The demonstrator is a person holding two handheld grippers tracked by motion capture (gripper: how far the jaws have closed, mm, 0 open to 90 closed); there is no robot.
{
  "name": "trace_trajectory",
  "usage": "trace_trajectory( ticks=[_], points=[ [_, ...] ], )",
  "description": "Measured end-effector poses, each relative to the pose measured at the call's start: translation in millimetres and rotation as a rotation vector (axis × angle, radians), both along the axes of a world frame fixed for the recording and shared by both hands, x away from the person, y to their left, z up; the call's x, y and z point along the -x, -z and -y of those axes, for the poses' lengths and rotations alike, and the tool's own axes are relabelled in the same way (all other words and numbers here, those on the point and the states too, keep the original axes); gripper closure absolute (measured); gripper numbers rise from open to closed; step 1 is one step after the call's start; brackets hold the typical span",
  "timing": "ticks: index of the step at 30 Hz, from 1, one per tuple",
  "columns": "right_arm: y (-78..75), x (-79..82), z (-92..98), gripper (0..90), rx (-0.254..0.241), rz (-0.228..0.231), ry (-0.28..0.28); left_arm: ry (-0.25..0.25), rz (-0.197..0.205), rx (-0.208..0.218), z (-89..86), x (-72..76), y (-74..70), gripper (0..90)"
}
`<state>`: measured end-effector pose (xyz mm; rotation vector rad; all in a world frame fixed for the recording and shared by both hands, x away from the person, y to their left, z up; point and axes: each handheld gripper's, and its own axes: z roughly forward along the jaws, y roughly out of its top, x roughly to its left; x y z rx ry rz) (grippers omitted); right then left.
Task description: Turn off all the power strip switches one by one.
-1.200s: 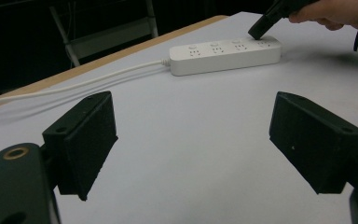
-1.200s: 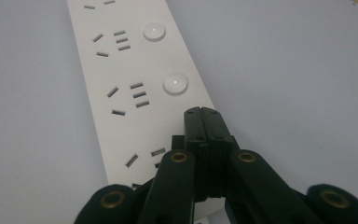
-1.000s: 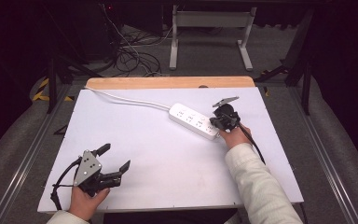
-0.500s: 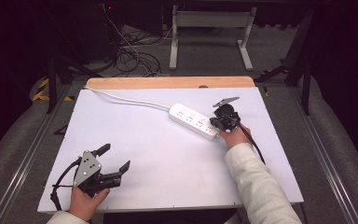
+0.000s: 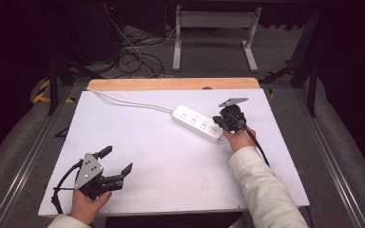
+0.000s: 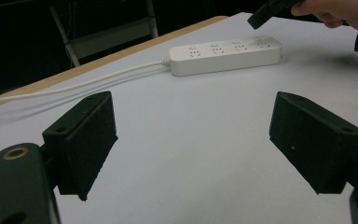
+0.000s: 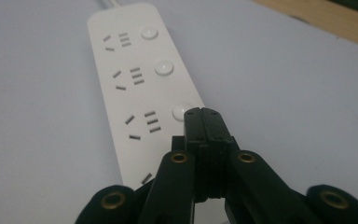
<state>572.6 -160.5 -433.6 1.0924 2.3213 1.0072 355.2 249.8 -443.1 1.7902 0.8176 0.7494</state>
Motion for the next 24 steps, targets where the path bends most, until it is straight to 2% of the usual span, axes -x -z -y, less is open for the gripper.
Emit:
trace_trajectory(
  ticks=[7, 14, 17, 24],
  points=[
    [-13.3, 1.9, -1.4, 90.0, -0.018, 0.031, -0.008, -0.001, 0.001, 0.000, -0.5, 0.4, -0.1, 15.3],
    [-16.1, 0.2, -7.2, 90.0, -0.029, 0.036, -0.016, -0.001, 0.001, 0.003, -0.6, -0.1, 0.2, 15.3],
    [-15.8, -1.7, -9.8, 90.0, -0.043, 0.037, -0.024, 0.000, 0.000, 0.002, -0.5, -0.2, 0.2, 15.3],
    [-4.1, -7.6, -17.5, 90.0, -0.024, 0.030, -0.028, -0.001, -0.001, 0.005, -0.8, -0.4, 0.4, 15.3]
  ],
)
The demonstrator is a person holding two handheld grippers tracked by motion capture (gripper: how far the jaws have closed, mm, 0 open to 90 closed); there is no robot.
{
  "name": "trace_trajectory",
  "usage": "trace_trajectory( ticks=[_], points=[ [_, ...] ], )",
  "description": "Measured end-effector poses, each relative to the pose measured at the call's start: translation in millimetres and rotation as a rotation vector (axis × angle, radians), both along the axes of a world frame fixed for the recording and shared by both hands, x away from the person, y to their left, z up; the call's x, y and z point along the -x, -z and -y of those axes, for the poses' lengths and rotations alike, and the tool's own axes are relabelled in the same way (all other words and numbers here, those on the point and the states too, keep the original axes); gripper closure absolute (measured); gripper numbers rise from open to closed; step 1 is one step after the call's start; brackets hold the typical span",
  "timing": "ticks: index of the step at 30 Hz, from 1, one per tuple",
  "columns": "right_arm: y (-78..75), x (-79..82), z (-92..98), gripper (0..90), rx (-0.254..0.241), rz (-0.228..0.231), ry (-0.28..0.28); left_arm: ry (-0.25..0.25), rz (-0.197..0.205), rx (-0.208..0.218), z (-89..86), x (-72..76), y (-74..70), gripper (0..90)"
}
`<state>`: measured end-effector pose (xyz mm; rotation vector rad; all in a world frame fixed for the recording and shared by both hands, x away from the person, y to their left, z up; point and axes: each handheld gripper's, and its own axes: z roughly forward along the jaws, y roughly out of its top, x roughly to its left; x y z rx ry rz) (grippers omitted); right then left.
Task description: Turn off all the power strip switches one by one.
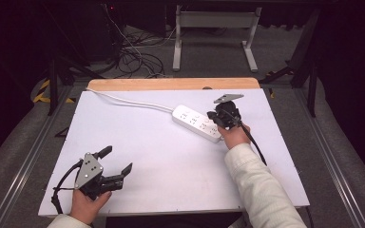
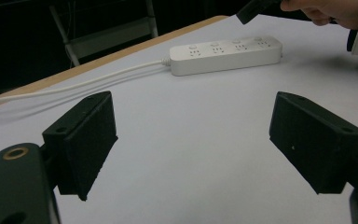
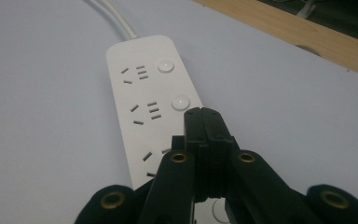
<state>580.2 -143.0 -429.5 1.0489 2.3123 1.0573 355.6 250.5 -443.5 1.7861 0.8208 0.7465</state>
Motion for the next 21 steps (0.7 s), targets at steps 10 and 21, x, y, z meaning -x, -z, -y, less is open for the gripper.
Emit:
trace_trajectory(
  ticks=[10, 21],
  points=[
    [15.3, -9.8, -5.7, 90.0, 0.002, -0.025, 0.008, -0.001, 0.002, -0.004, -0.6, -0.5, 0.1, 15.3],
    [21.8, -13.7, -7.8, 90.0, 0.029, -0.035, 0.014, 0.001, -0.002, -0.003, -0.7, -1.0, 0.3, 15.3]
  ],
)
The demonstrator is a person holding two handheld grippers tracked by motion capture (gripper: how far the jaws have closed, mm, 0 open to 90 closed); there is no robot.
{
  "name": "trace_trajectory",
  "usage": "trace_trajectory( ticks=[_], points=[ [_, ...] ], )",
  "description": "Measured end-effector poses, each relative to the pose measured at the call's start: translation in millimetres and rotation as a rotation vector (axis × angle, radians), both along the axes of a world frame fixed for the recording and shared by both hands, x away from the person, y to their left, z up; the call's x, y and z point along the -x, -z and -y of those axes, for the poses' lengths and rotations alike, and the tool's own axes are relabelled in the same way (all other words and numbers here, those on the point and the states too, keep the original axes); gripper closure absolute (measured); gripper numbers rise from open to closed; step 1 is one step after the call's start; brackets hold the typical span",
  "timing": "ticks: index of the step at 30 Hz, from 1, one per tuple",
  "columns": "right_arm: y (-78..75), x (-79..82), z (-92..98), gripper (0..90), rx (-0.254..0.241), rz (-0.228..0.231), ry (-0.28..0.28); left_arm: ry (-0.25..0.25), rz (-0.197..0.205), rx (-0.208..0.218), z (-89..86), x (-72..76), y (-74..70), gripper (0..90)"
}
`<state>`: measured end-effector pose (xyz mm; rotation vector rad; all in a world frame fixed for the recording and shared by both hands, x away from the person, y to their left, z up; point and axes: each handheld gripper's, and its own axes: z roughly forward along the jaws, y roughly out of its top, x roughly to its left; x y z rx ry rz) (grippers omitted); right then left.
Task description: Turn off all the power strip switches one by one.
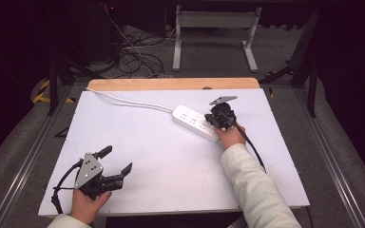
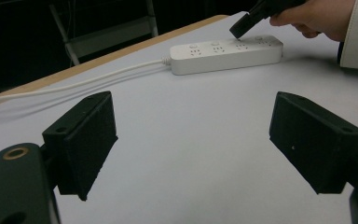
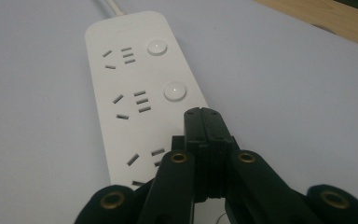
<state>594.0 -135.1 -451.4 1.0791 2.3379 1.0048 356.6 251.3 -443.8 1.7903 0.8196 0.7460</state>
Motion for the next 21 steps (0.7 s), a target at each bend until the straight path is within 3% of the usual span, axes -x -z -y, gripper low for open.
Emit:
trace_trajectory(
  ticks=[21],
  points=[
    [3.6, -0.7, -5.4, 90.0, 0.037, -0.003, 0.006, 0.000, 0.003, 0.003, 0.5, 0.8, -0.2, 15.3]
  ],
)
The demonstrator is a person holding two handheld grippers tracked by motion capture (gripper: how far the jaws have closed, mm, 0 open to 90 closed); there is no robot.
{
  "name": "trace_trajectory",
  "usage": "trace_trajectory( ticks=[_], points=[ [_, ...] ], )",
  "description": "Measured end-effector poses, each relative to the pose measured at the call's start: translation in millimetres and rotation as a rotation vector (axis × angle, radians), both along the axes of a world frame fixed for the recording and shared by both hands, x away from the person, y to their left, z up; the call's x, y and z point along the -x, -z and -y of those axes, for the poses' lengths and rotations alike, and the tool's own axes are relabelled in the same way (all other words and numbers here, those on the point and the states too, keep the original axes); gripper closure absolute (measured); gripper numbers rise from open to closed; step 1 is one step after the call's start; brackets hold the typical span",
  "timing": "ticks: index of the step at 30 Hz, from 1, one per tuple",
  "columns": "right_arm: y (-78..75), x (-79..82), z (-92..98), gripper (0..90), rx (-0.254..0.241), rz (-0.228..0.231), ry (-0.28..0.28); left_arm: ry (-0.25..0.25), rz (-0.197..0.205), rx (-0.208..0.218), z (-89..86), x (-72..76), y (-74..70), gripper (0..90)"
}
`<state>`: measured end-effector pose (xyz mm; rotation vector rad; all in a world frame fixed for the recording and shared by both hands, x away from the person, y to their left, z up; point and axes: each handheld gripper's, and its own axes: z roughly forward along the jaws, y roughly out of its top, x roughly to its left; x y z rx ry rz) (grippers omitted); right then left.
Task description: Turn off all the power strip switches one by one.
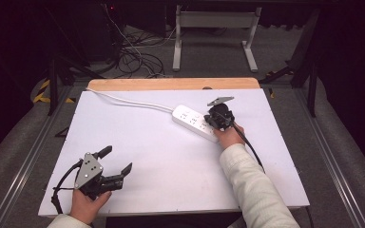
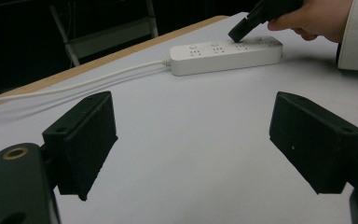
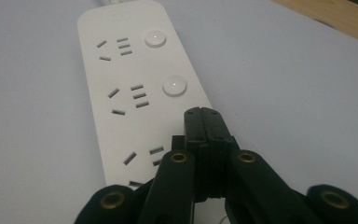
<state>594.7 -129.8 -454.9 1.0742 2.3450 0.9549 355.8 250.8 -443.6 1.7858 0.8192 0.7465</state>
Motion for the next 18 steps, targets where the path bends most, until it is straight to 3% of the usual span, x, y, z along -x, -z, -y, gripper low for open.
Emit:
trace_trajectory(
  ticks=[18],
  points=[
    [0.5, 1.8, -2.4, 90.0, 0.015, 0.013, 0.012, 0.002, 0.003, -0.008, 0.3, 0.5, -0.3, 15.4]
  ],
)
